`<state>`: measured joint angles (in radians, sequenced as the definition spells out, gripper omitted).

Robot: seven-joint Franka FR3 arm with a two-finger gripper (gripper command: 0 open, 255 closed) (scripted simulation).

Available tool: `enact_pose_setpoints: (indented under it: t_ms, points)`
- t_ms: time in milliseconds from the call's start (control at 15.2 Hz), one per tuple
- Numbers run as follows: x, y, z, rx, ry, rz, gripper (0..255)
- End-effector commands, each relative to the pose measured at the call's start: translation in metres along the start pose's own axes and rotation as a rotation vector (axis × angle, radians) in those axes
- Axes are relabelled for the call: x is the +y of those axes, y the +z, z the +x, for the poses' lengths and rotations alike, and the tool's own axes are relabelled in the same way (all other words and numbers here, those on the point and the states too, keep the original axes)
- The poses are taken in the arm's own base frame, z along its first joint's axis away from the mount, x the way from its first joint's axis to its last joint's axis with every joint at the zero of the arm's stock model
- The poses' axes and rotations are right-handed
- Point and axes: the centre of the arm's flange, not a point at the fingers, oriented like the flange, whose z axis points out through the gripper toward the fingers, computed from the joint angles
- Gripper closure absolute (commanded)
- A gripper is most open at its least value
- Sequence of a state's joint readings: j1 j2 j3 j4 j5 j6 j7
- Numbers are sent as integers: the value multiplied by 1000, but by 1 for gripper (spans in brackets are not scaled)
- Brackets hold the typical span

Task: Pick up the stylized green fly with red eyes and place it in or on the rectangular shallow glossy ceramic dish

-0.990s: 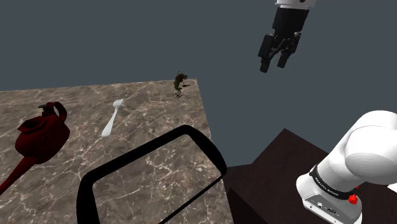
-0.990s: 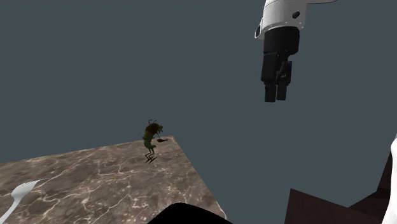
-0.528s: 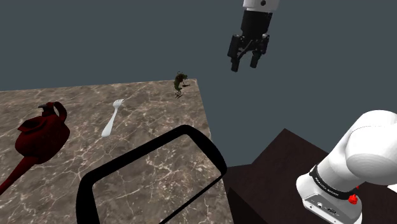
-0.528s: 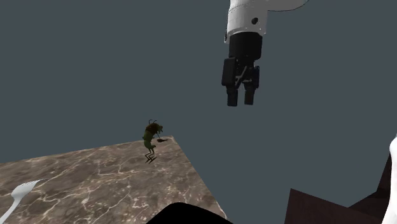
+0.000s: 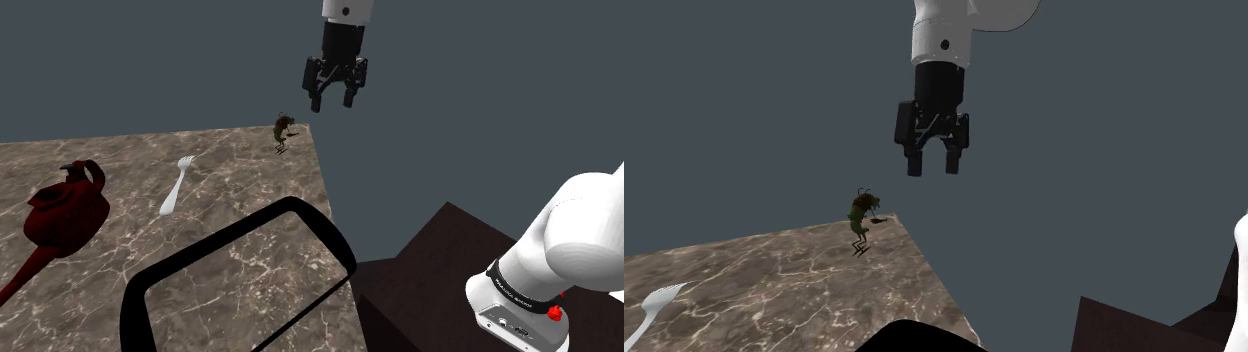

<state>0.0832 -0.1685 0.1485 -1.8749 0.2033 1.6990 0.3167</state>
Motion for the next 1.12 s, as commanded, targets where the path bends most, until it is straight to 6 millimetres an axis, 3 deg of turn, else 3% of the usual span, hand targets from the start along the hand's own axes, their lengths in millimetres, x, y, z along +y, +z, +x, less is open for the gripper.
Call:
enact_pose_setpoints:
  t_ms: [0, 396, 858, 1056]
  points:
    - [-18, 2, 19, 0, -3, 8, 0]
    - [-66, 14, 76, 0, -12, 28, 0]
    - [-67, 51, 76, 0, -12, 28, 0]
    - [-67, 54, 76, 0, -12, 28, 0]
